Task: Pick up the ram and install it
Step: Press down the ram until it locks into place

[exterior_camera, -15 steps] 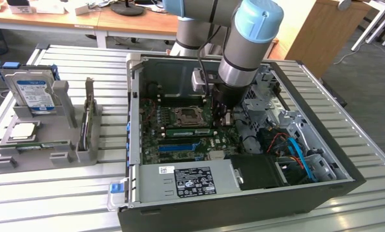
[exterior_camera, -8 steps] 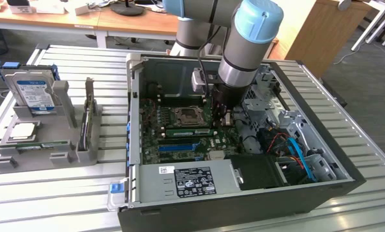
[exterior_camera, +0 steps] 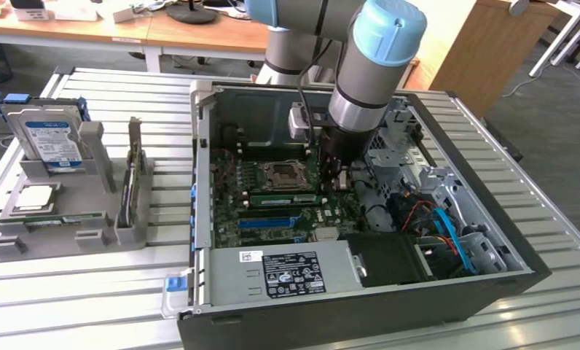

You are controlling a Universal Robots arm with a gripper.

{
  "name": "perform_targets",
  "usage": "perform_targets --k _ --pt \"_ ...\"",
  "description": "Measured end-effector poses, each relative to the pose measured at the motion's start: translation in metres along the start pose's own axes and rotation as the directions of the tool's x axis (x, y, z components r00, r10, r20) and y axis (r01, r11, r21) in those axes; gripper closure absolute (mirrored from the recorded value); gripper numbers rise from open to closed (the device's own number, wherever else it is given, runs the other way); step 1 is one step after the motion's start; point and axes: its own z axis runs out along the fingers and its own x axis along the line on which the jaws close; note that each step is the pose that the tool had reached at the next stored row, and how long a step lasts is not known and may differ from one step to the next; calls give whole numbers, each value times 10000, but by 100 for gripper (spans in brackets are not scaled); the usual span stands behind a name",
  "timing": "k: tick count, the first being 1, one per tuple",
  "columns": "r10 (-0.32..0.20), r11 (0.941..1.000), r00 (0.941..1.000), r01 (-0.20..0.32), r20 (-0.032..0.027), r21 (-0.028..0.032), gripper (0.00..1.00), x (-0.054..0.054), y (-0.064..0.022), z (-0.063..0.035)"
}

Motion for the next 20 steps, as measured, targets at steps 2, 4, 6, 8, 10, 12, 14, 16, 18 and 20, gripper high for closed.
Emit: perform_targets --k 2,4,6,8,10,12,14,16,18,20 --pt "0 10000 10000 0 -1 -1 89 0 0 0" --pt "0 10000 10000 0 0 0 89 0 0 0" --pt "0 10000 10000 0 1 0 89 1 0 5" --pt "1 10000 10000 -1 -1 -1 89 1 0 5" --pt "0 10000 10000 0 -1 -1 89 1 0 5" --pt "1 10000 10000 -1 1 0 89 1 0 8" --pt "0 10000 10000 0 1 0 89 1 0 10" --pt "1 10000 10000 -1 0 0 89 1 0 10" --pt "0 10000 10000 0 0 0 89 1 0 10" --pt "1 10000 10000 -1 -1 0 89 2 0 15"
